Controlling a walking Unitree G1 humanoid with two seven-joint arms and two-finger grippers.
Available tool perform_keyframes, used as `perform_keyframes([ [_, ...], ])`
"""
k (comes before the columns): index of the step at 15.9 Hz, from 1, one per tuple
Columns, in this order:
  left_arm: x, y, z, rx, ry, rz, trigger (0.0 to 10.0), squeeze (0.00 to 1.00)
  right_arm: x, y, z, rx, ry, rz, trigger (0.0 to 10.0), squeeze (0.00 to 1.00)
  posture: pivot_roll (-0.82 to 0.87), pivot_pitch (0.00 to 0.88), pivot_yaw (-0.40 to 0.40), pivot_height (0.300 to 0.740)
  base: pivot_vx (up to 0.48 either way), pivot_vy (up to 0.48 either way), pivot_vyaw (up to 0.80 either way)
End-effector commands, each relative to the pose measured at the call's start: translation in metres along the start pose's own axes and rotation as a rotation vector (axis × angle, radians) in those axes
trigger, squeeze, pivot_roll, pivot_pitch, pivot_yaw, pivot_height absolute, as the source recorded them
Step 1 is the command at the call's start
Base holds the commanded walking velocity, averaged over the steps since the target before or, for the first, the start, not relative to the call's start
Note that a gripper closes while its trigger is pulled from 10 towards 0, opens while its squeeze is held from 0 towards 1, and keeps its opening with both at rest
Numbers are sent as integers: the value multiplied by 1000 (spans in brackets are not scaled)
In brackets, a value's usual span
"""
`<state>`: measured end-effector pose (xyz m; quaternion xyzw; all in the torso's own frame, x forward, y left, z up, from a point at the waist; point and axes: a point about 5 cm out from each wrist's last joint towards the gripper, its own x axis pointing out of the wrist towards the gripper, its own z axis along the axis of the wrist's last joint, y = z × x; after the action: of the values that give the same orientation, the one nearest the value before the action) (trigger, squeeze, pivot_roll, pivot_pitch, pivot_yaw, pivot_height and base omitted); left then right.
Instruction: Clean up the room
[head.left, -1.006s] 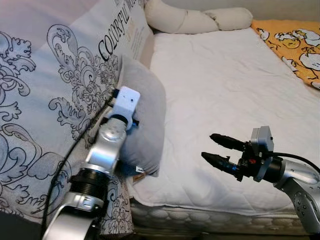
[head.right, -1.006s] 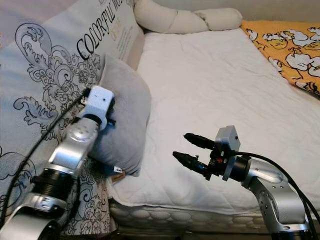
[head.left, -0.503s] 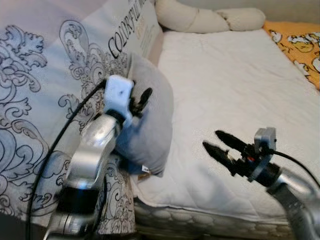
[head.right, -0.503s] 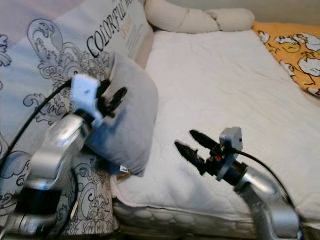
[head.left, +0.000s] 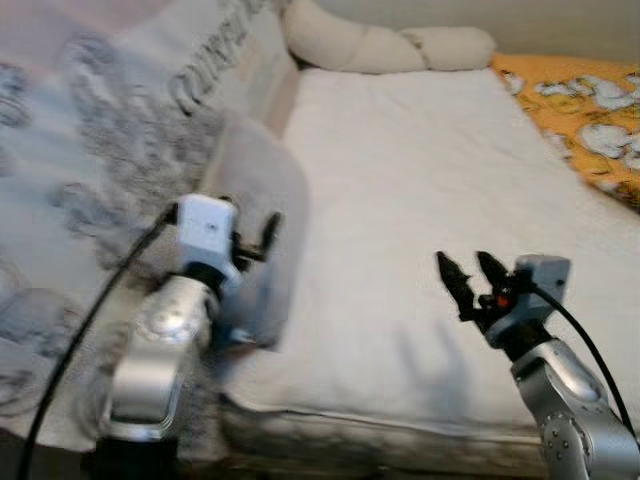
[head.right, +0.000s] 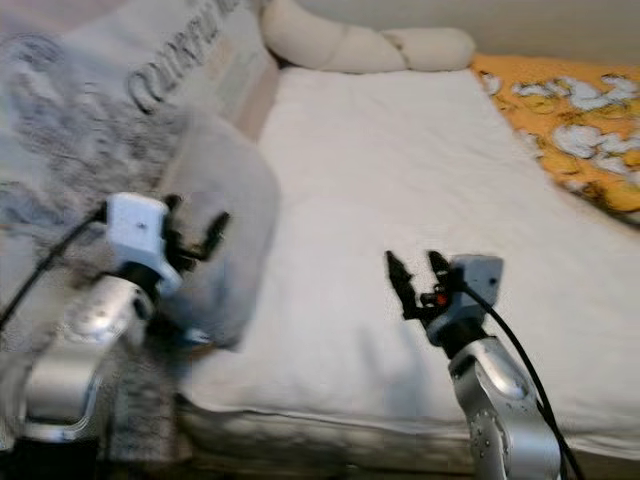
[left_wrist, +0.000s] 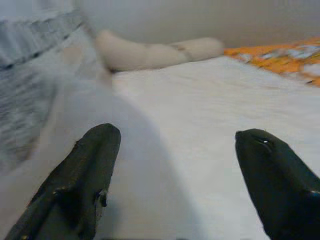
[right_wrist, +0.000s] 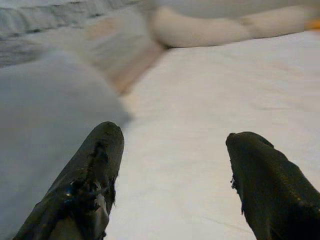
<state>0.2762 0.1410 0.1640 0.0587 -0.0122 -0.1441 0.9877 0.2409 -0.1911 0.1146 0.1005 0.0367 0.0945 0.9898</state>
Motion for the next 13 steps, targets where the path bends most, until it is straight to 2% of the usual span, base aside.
perform_keyframes([
  [1, -3, 3, 3, 22, -2, 12, 10000, 988, 5, 5, 3, -11, -17, -8, 10000, 0, -27, 0, -14, 740, 0, -480, 0],
  [4, -5, 8, -4, -21, 20, 76, 10000, 965, 7, 10, 2, -88, -26, -39, 10000, 0, -27, 0, -21, 740, 0, -480, 0],
  [7, -16, 18, -17, 15, 92, 135, 10000, 965, 2, -1, 1, -51, -42, -101, 10000, 27, -14, 0, -42, 740, 0, -480, 0],
  [8, -17, 20, -18, 17, 102, 145, 10000, 965, 2, -2, 0, -59, -40, -112, 10000, 639, -14, 0, -42, 740, 0, -480, 0],
  [9, -18, 21, -21, 21, 114, 156, 10000, 965, 2, -3, -2, -67, -30, -116, 10000, 639, -14, 0, -42, 740, 0, -480, 0],
  [10, -20, 24, -24, 23, 126, 172, 10000, 961, 1, -5, -5, -51, -15, -130, 10000, 1000, -11, 0, -53, 740, 0, -480, 0],
  [12, -26, 31, -30, 23, 157, 219, 10000, 965, 1, -12, -10, -41, 4, -202, 10000, 1000, -9, 0, -63, 740, 0, -480, 0],
  [13, -29, 32, -33, 21, 168, 231, 10000, 965, 3, -12, -9, -65, -4, -196, 10000, 1000, -6, 0, -68, 740, 0, -480, 0],
])
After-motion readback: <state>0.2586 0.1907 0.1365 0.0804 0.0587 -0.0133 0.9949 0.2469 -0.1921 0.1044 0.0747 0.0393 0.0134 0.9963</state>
